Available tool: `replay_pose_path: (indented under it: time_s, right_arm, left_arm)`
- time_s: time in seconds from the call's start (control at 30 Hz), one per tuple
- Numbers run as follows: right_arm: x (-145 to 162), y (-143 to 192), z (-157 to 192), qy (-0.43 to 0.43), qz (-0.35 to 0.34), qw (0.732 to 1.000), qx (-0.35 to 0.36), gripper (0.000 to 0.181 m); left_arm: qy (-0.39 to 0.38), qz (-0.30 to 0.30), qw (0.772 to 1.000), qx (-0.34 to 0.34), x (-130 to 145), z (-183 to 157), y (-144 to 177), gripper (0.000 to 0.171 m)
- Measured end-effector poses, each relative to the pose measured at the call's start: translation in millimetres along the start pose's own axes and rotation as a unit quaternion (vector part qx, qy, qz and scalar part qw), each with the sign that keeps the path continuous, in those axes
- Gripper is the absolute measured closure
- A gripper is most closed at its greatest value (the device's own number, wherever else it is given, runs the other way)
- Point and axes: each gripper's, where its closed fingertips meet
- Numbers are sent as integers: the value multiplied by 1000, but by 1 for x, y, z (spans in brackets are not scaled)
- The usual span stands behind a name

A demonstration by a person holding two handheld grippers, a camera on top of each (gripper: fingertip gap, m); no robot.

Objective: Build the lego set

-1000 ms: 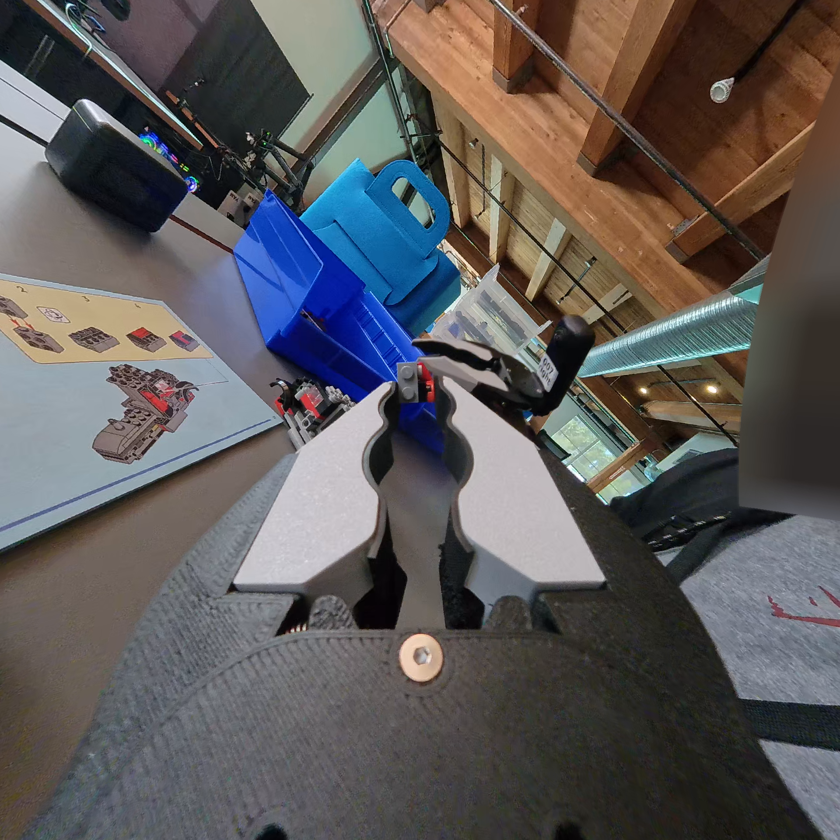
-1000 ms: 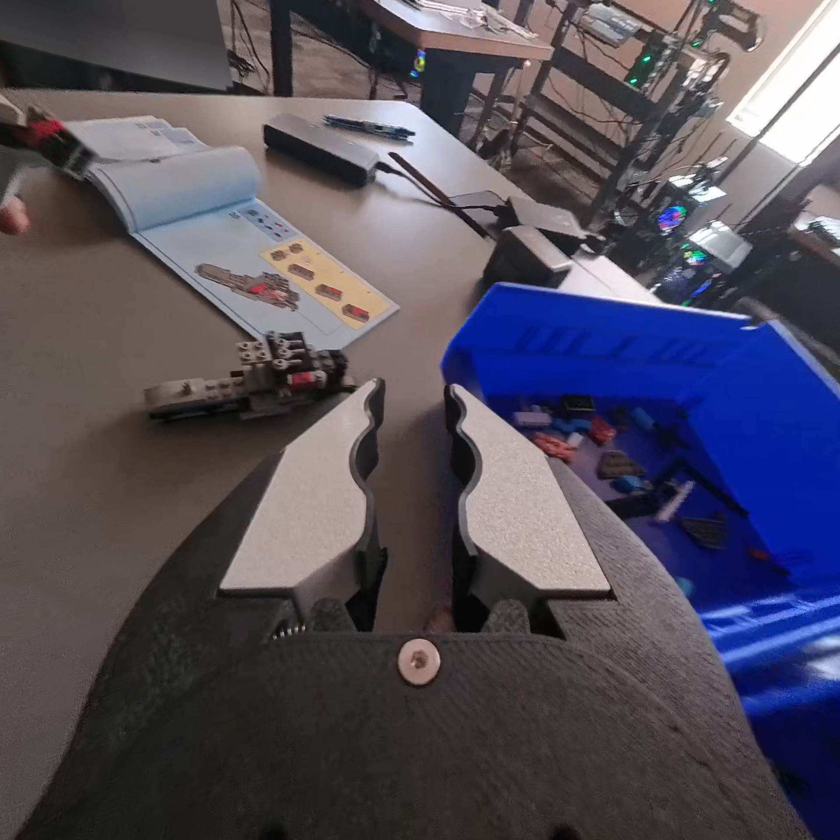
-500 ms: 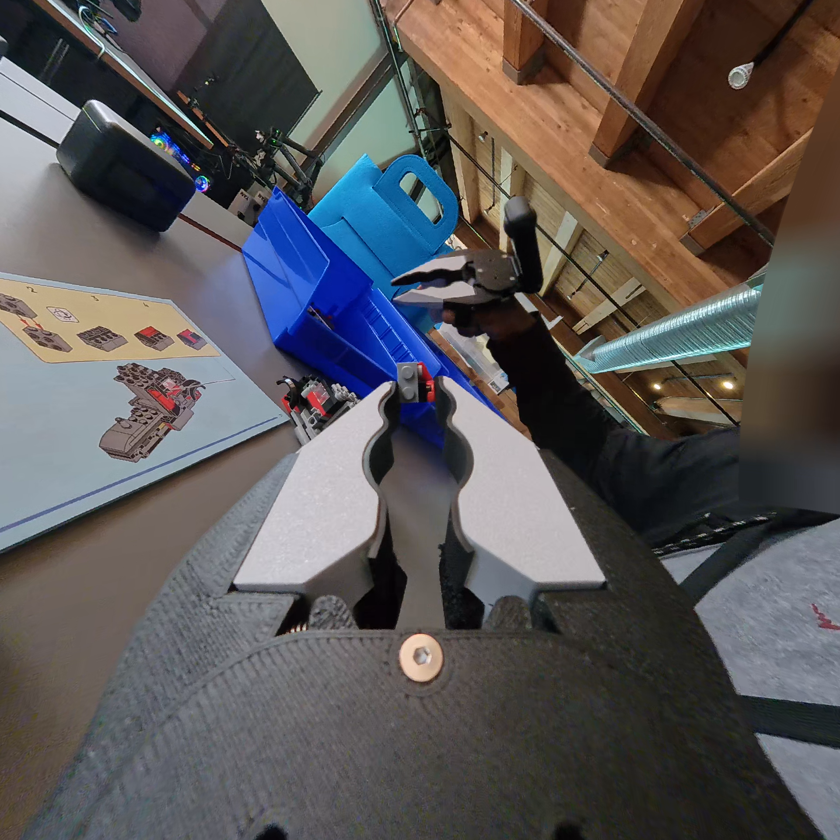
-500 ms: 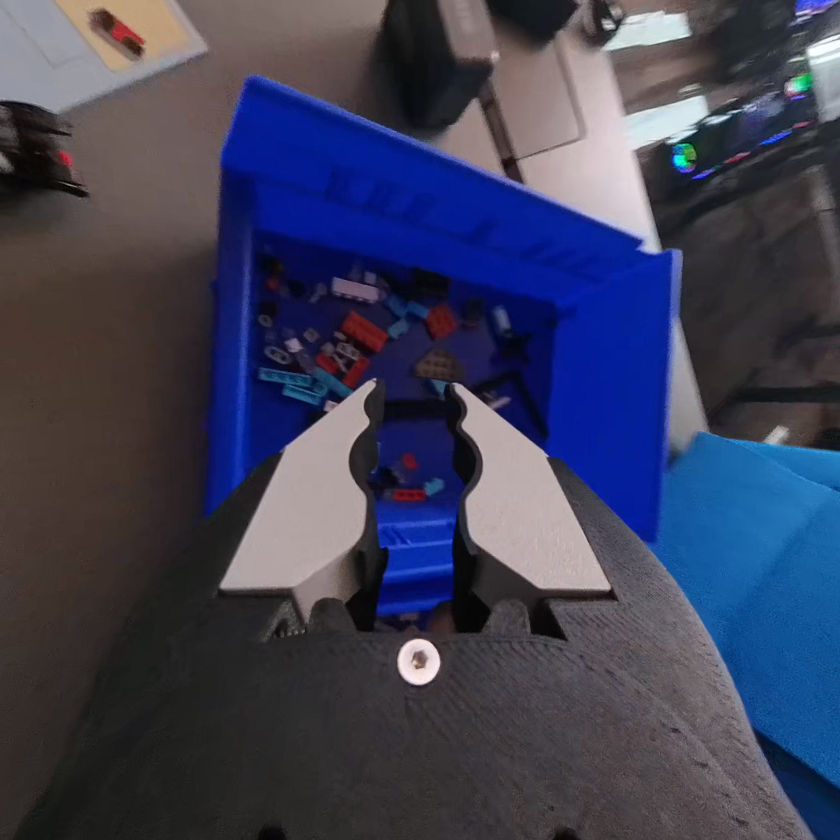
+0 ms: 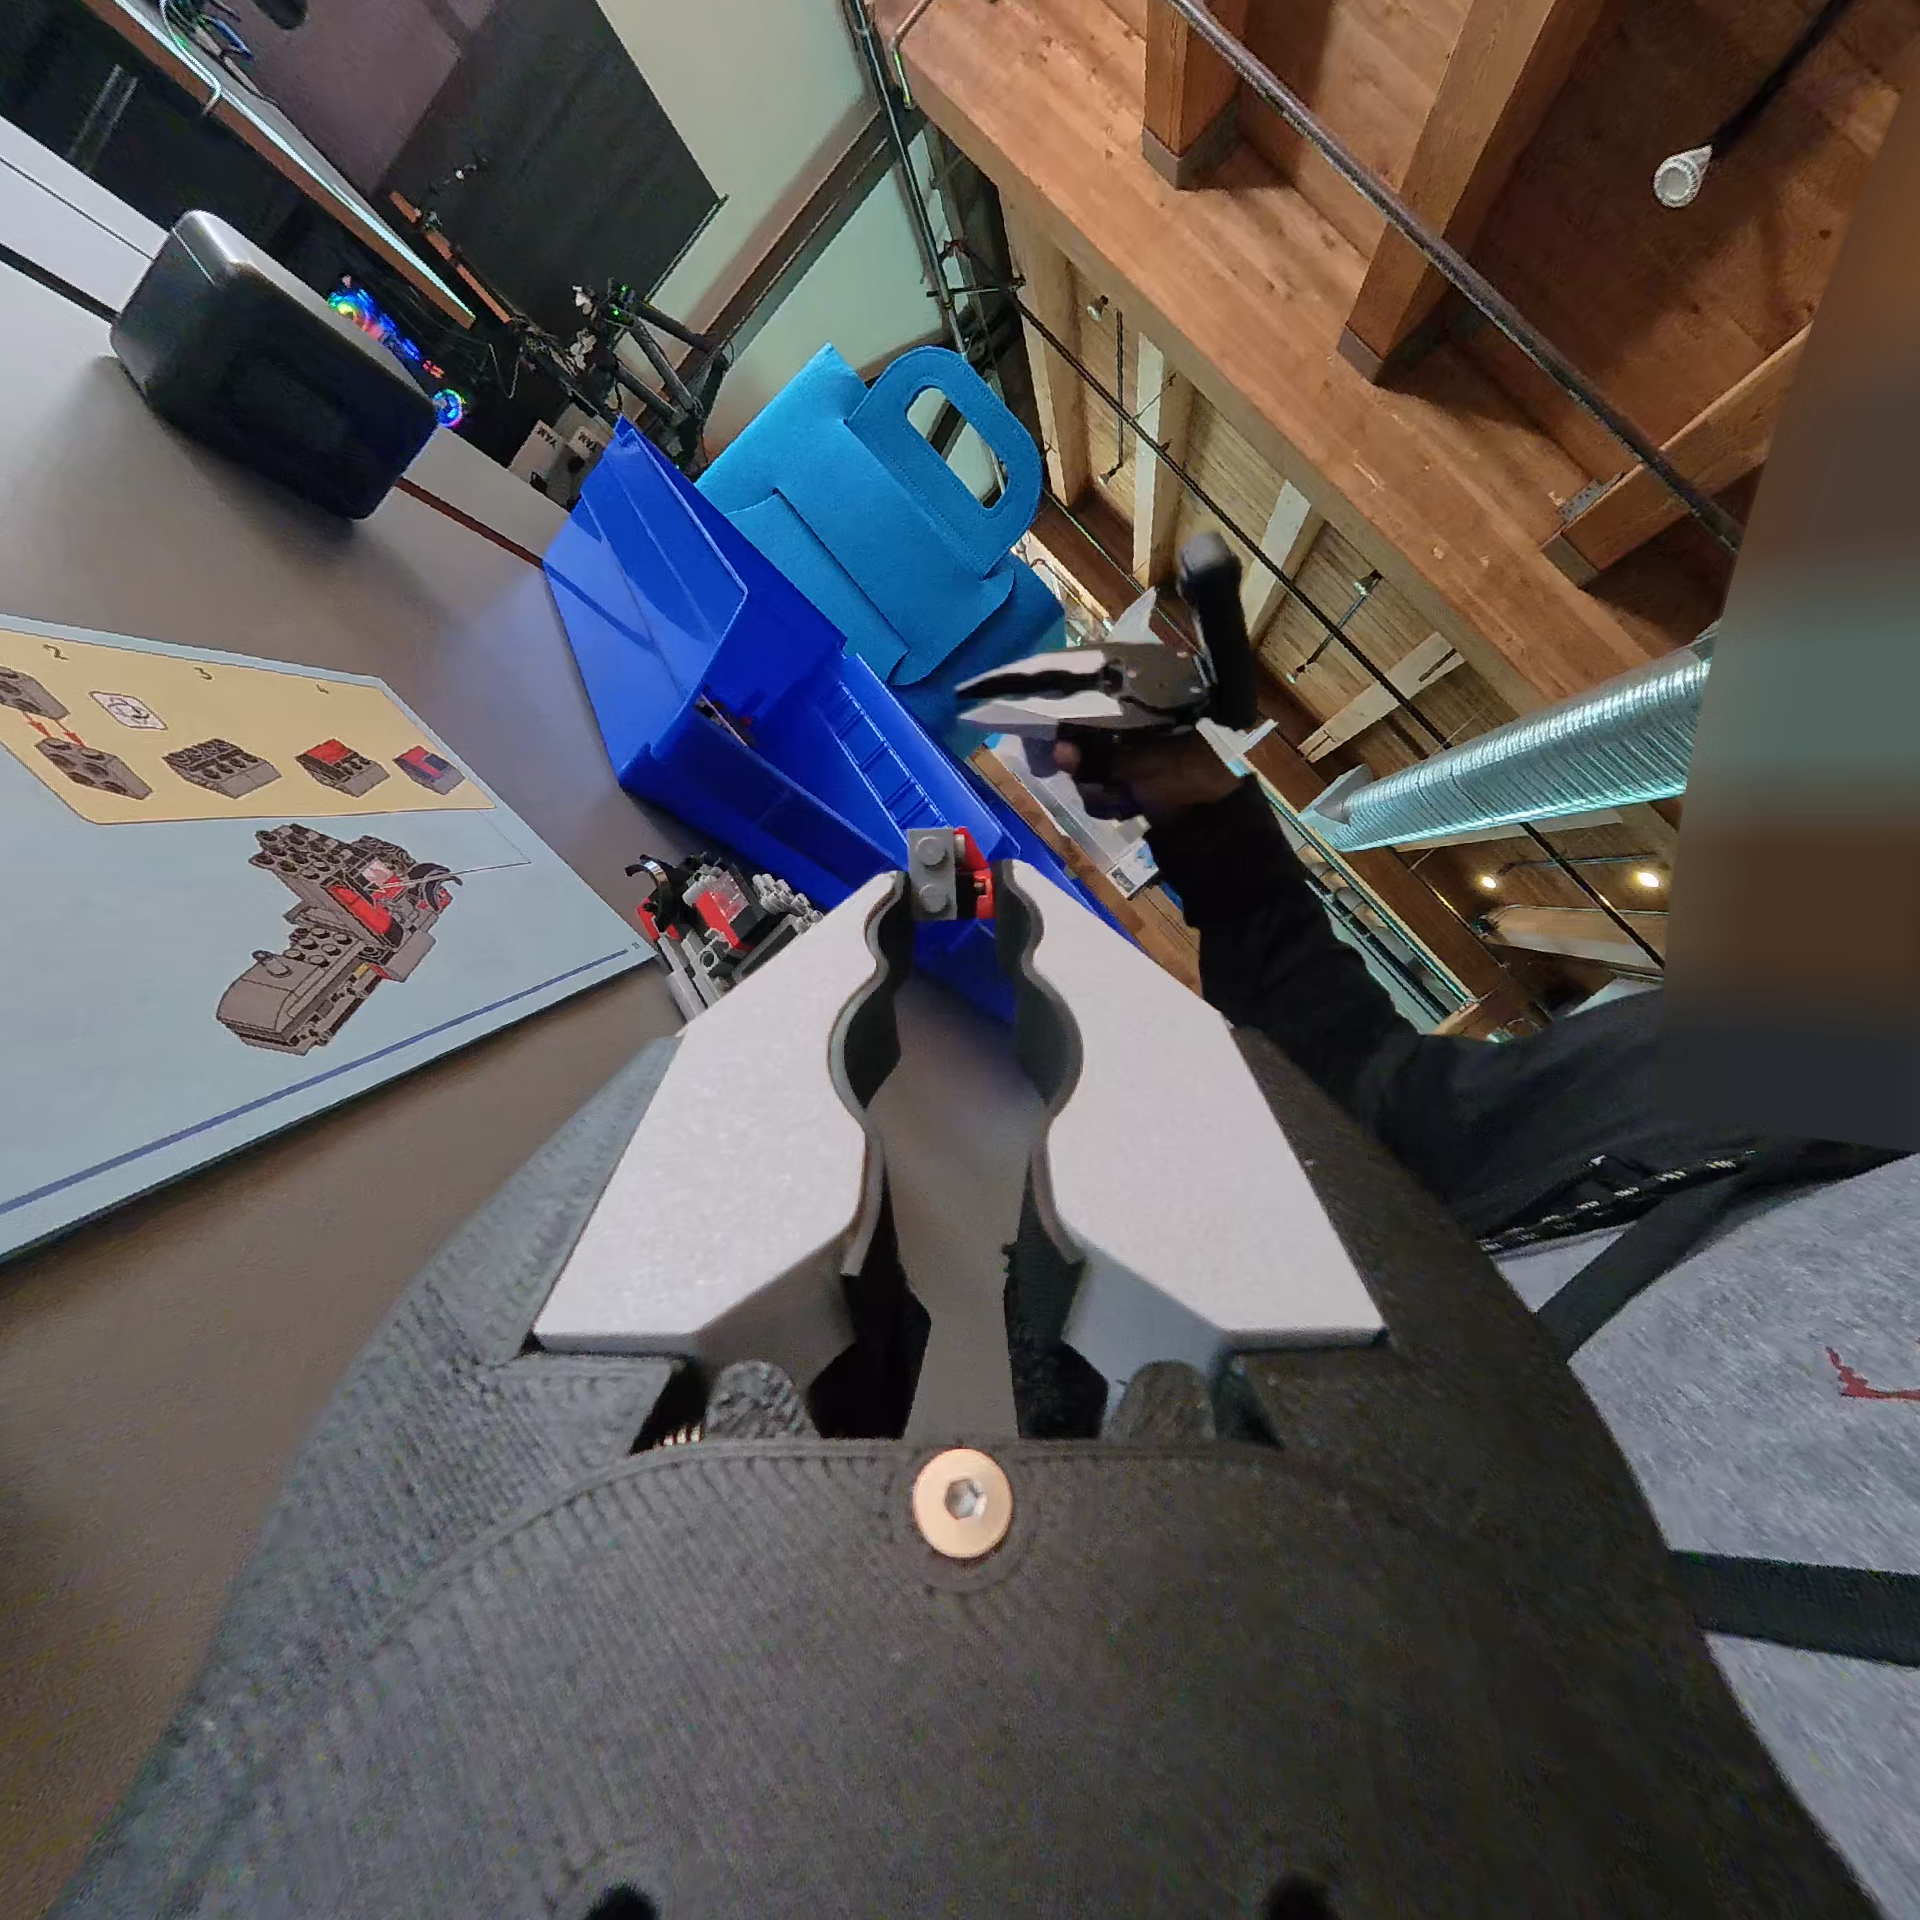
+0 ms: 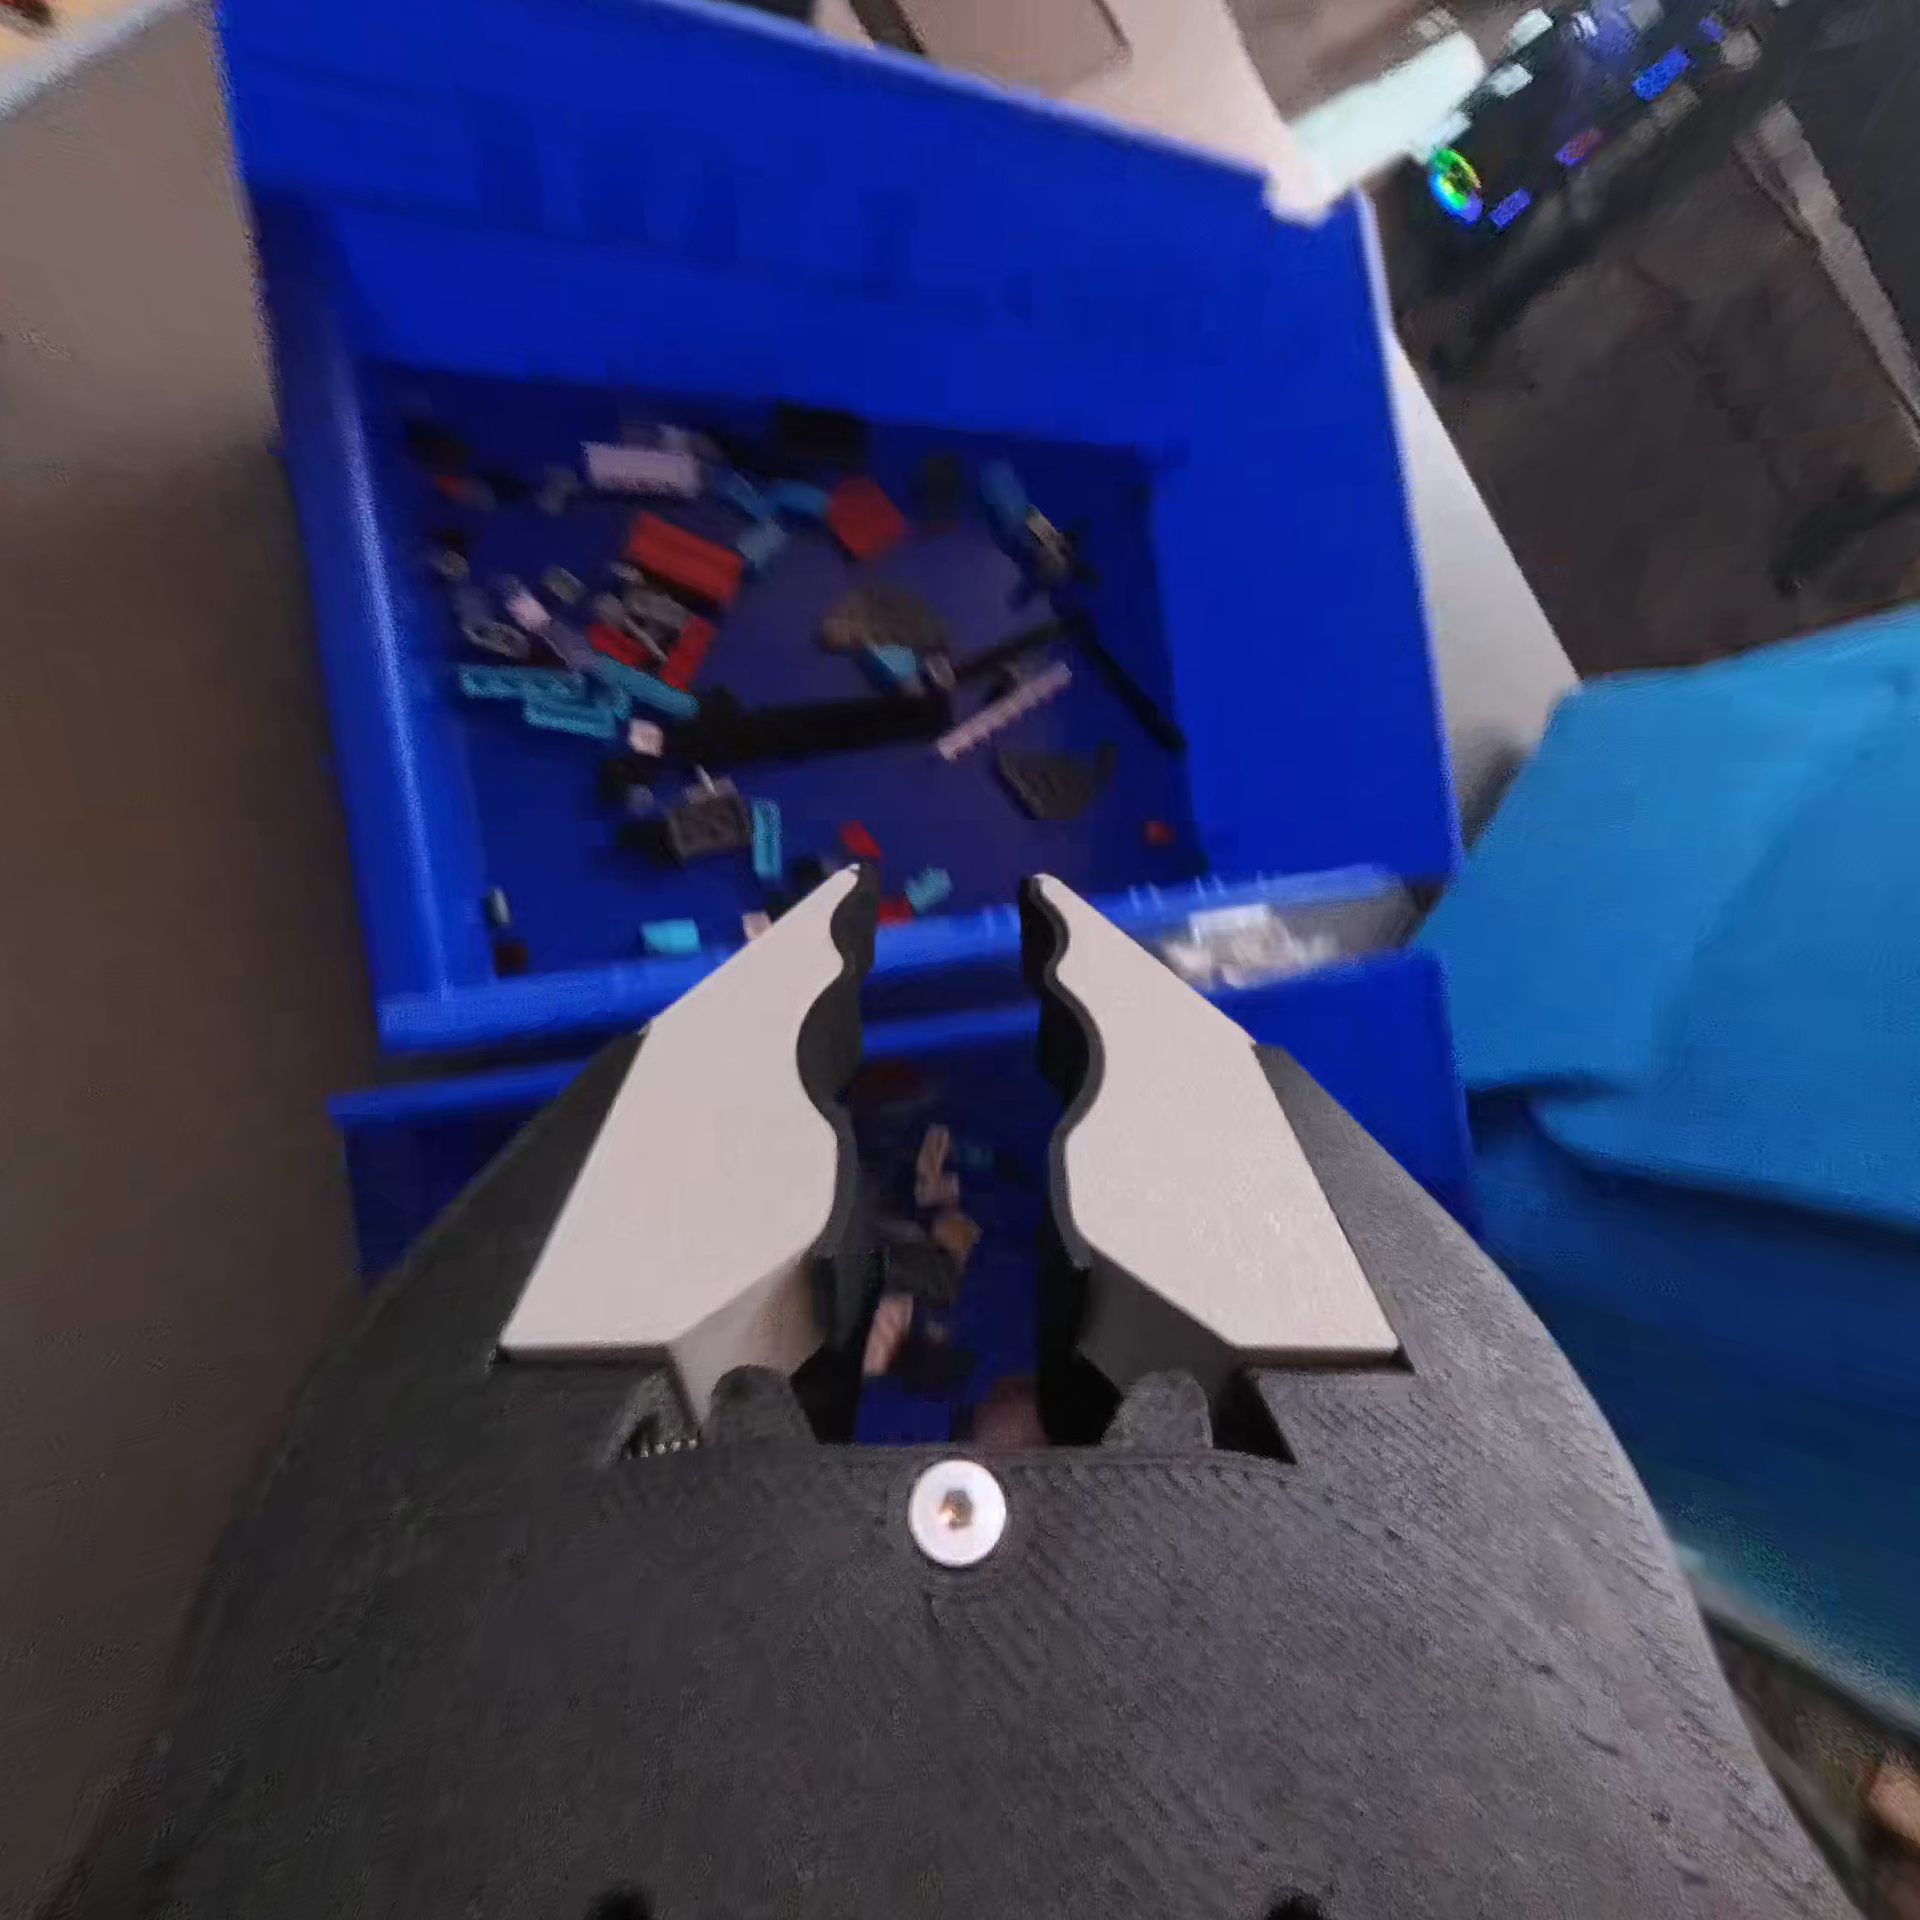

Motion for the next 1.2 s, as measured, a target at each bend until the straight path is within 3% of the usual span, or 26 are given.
replay_pose_path:
  time_s: [0.1, 0.23, 0.4, 0.6, 0.73, 0.9, 1.03, 1.2]
  right_arm:
    - [42, 32, -7, -64, 2, 998, 21, 152]
    - [75, 70, 25, -118, -25, 992, 31, 152]
    - [57, 95, 98, -190, -152, 970, -9, 153]
    - [32, 74, 164, -259, -278, 924, -39, 156]
    - [33, 68, 162, -305, -309, 901, -5, 156]
    - [46, 80, 150, -351, -344, 870, 20, 161]
    - [53, 88, 147, -376, -361, 853, 14, 162]
    - [56, 84, 146, -403, -352, 844, -26, 163]
  left_arm:
    - [-2, 5, 1000, -5, 2, 1, -1, 157]
    - [-5, 19, 1000, -16, 5, 4, -6, 157]
    - [16, 31, 999, 24, 15, -11, -37, 157]
    - [29, 98, 991, 87, 59, -46, -112, 157]
    - [43, 157, 982, 98, 91, -53, -158, 156]
    - [-7, 198, 974, 113, 111, -68, -191, 156]
    - [1, 198, 973, 116, 116, -69, -191, 156]
    - [-54, 172, 981, 77, 94, -58, -168, 156]
Point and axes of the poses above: each gripper's, where its closed fingertips meet, y back along the fingers, x out of its underside, z = x × y across the jaws, and after that the axes turned 5 degrees about x, right-handed
